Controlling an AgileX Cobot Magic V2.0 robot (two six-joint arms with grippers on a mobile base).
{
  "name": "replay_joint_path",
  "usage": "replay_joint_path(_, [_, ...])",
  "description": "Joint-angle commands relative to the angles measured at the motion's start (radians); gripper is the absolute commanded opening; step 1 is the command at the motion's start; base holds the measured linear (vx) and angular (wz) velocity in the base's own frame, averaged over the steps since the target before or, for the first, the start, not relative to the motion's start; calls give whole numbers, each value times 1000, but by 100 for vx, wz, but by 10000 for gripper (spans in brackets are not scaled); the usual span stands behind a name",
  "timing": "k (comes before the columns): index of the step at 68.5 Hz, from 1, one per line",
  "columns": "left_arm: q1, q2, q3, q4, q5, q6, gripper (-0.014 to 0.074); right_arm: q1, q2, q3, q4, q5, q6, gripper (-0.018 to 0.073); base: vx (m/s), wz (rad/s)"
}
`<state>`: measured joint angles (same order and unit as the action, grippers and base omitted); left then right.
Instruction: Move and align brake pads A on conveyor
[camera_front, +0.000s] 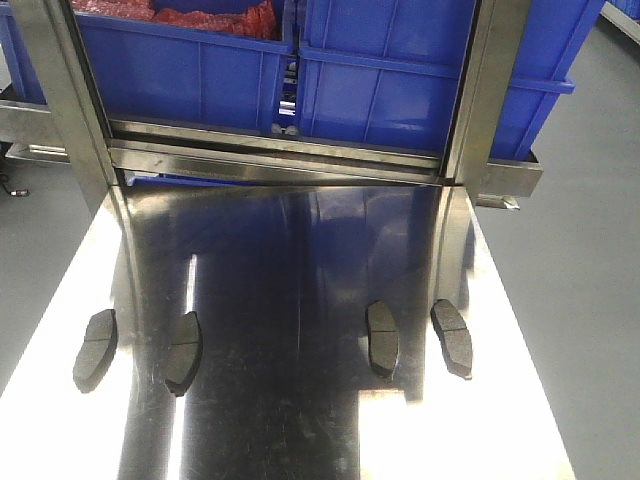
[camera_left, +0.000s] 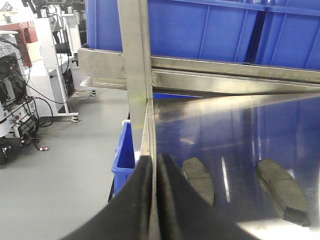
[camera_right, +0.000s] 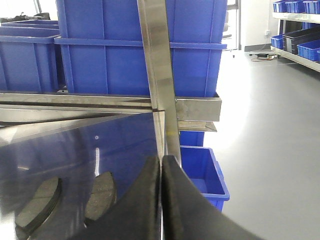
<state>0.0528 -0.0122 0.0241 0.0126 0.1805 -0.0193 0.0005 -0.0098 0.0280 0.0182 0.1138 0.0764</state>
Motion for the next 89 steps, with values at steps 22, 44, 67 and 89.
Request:
replay_joint_path(22, [1, -13, -11, -3, -120, 1, -6, -1, -16, 20, -6, -74, -8, -2, 0, 0])
replay_joint_path(44, [-6, 74, -184, -13, 15, 1, -6, -1, -16, 20, -6, -74, -8, -2, 0, 0])
replay_joint_path(67, [-6, 429, -451, -13, 244, 137, -6, -1, -16, 20, -6, -74, -8, -2, 0, 0])
replay_joint_path(89, [-6, 442, -452, -30, 248, 119, 257, -1, -16, 20, -6, -74, -8, -2, 0, 0])
